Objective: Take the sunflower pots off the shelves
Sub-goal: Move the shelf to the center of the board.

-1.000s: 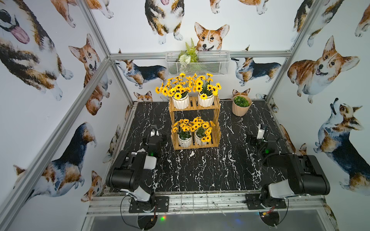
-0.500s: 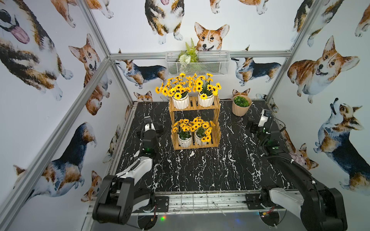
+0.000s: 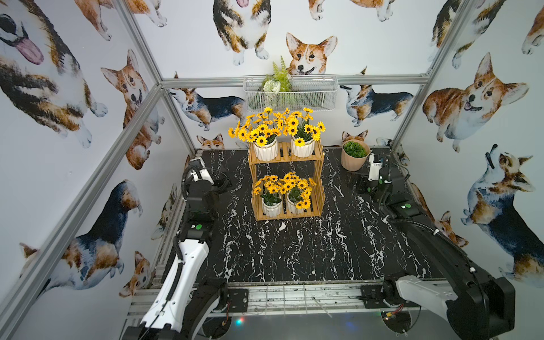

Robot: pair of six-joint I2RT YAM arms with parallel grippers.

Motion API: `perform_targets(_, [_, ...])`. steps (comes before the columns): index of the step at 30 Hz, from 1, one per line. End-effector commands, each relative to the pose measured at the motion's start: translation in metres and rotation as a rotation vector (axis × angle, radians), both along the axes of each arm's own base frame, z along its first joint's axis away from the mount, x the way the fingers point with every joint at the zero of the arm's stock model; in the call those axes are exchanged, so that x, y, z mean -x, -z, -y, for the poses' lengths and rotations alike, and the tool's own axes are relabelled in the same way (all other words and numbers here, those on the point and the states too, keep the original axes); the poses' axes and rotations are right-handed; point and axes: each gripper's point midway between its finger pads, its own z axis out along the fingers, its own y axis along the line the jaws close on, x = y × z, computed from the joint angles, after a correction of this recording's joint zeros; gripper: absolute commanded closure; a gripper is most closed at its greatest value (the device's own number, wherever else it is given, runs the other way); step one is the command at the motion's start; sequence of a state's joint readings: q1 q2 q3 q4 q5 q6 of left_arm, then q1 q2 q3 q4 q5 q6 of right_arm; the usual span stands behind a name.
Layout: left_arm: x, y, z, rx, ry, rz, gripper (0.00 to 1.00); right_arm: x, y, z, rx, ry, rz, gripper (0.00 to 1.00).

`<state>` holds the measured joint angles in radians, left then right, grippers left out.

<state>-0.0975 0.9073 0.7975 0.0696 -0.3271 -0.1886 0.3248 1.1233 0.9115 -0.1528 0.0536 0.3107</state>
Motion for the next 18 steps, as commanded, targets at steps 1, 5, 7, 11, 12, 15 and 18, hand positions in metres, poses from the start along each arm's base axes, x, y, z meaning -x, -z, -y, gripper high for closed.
perform_targets(1, [0.003,0.016,0.004,0.034,0.036,-0.123,0.00,0.015,0.023,-0.010,0.104,-0.055,-0.166,0.00])
perform_targets(5, [0.003,0.012,0.007,0.041,0.052,-0.121,0.00,0.021,0.025,-0.030,0.098,-0.124,-0.241,0.02])
perform_targets(7, [0.004,0.012,0.009,0.045,0.065,-0.106,0.00,0.023,0.026,-0.039,0.103,-0.148,-0.275,0.04])
perform_targets(11, [0.005,0.021,0.009,0.057,0.067,-0.116,0.00,0.026,0.030,-0.055,0.135,-0.188,-0.324,0.07])
perform_targets(12, [0.005,0.025,0.010,0.060,0.071,-0.121,0.00,0.027,0.031,-0.060,0.143,-0.203,-0.332,0.07])
perform_targets(15, [0.005,0.026,0.012,0.074,0.079,-0.117,0.00,0.030,0.034,-0.071,0.140,-0.229,-0.357,0.09])
perform_targets(18, [0.004,0.027,0.013,0.087,0.082,-0.109,0.00,0.032,0.040,-0.079,0.114,-0.236,-0.392,0.12])
